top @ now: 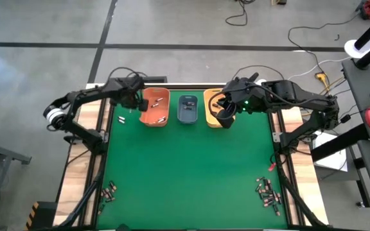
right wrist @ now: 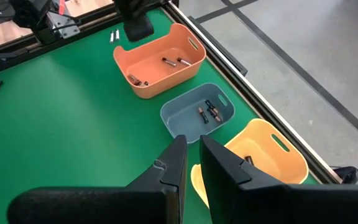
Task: Sort batteries
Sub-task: Put the silver battery into the orange bin
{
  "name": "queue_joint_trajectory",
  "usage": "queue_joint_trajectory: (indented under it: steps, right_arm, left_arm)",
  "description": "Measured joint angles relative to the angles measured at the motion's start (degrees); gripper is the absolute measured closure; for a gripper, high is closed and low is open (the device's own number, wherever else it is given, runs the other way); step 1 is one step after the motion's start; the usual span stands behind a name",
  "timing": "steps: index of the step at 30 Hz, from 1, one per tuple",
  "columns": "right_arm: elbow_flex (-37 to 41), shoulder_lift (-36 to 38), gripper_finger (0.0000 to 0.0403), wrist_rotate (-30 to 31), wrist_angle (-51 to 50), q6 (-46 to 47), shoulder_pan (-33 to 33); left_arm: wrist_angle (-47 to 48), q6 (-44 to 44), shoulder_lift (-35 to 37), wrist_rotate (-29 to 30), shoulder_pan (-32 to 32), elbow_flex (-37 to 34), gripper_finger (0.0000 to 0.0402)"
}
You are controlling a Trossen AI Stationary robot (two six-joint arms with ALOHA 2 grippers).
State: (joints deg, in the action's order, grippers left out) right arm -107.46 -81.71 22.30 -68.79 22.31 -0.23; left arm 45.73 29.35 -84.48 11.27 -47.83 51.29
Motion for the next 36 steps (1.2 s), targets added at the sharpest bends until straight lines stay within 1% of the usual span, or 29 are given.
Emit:
queue_joint_trajectory:
  steps: [4,5,8,9,10,15,18,22,25,31,36]
  right_arm:
    - [0.0,0.0,0.0364,0.0,0.0,0.0,0.0]
    - [0.0,0.0,0.0364,0.0,0.0,0.0,0.0]
    - [0.0,0.0,0.0364,0.0,0.0,-0.3,0.0]
    - [0.0,0.0,0.0364,0.0,0.0,-0.4,0.0]
    - [0.0,0.0,0.0364,0.0,0.0,-0.5,0.0]
    - [0.0,0.0,0.0364,0.1,0.0,-0.3,0.0]
    - [0.0,0.0,0.0364,-0.2,0.0,0.7,0.1]
    - [0.0,0.0,0.0364,-0.4,0.0,1.2,0.6]
    - [0.0,0.0,0.0364,-0.5,0.0,2.0,1.1]
    - [0.0,0.0,0.0364,-0.5,0.0,2.6,1.1]
    - [0.0,0.0,0.0364,-0.3,0.0,1.9,1.1]
  left_arm:
    - [1.2,-4.2,2.8,-0.6,0.1,5.3,0.0393]
    - [1.3,-5.8,3.0,-1.8,0.1,6.8,0.0393]
    - [1.2,-10.4,2.1,-8.9,0.6,11.4,0.0393]
    - [1.3,-10.8,1.2,-10.7,1.0,13.0,0.0393]
    - [1.5,-11.5,0.1,-11.2,1.6,14.7,0.0393]
    - [3.5,-14.8,-7.4,-10.8,5.4,21.3,0.0393]
    - [4.7,-17.9,-12.3,-10.8,8.0,23.8,0.0393]
    - [4.7,-21.3,-17.0,-10.8,9.6,25.1,0.0393]
    - [4.6,-22.8,-19.5,-10.8,9.6,24.9,0.0393]
    - [3.7,-29.2,-22.5,-10.8,9.4,23.7,0.0393]
    - [1.8,-29.2,-23.5,-10.3,9.6,23.7,0.0393]
